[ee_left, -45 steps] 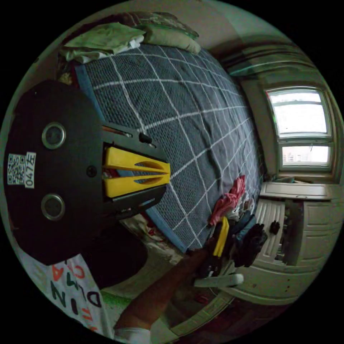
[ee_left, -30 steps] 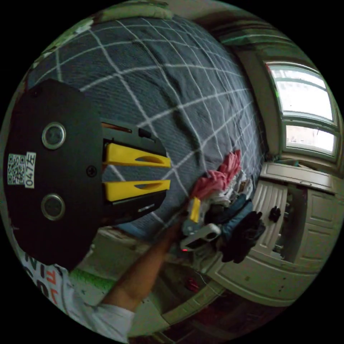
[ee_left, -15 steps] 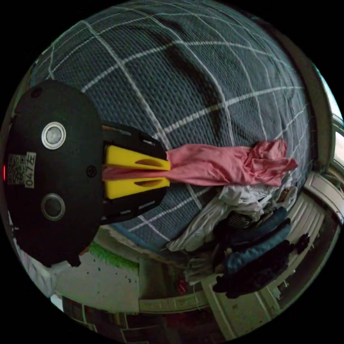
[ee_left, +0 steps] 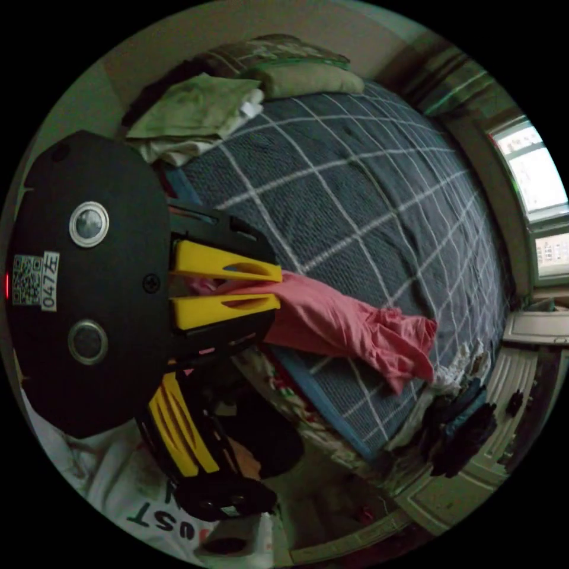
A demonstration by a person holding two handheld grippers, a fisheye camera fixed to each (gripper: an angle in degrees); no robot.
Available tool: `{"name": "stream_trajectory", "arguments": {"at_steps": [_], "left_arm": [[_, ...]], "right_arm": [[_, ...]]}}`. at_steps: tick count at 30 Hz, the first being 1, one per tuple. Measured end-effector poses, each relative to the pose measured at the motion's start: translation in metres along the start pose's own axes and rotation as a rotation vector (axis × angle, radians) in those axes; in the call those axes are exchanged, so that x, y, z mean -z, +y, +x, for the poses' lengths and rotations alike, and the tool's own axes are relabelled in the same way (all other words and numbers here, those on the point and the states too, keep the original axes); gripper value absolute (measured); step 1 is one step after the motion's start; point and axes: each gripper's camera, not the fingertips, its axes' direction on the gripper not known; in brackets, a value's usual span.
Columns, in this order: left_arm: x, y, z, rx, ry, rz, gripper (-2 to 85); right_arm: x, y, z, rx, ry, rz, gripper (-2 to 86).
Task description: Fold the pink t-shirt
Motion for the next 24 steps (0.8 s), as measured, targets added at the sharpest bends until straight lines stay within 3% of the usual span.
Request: {"name": "stream_trajectory", "arguments": {"at_steps": [6,9,13,17,21,24], "left_arm": [[0.014,0.068,-0.046,0.190,-0.018,0.025,5.1],[0.014,0.104,-0.053,0.241,0.056,0.071,4.9],[0.013,0.123,-0.054,0.249,0.112,0.082,5.7],[0.013,0.138,-0.056,0.317,0.081,0.078,6.3],[0.029,0.156,-0.065,0.411,-0.010,0.159,10.9],[0.030,0.155,-0.065,0.365,-0.121,0.082,14.7]], "right_arm": [[0.005,-0.026,-0.031,0.108,-0.205,-0.030,7.1],[0.047,-0.005,-0.017,0.063,-0.043,-0.005,7.3],[0.102,0.035,0.053,-0.174,0.331,-0.027,7.4],[0.114,0.052,0.124,-0.333,0.364,-0.128,8.3],[0.095,0.045,0.156,-0.301,0.525,-0.230,9.1],[0.074,0.030,0.170,-0.211,0.577,-0.322,7.8]]}}
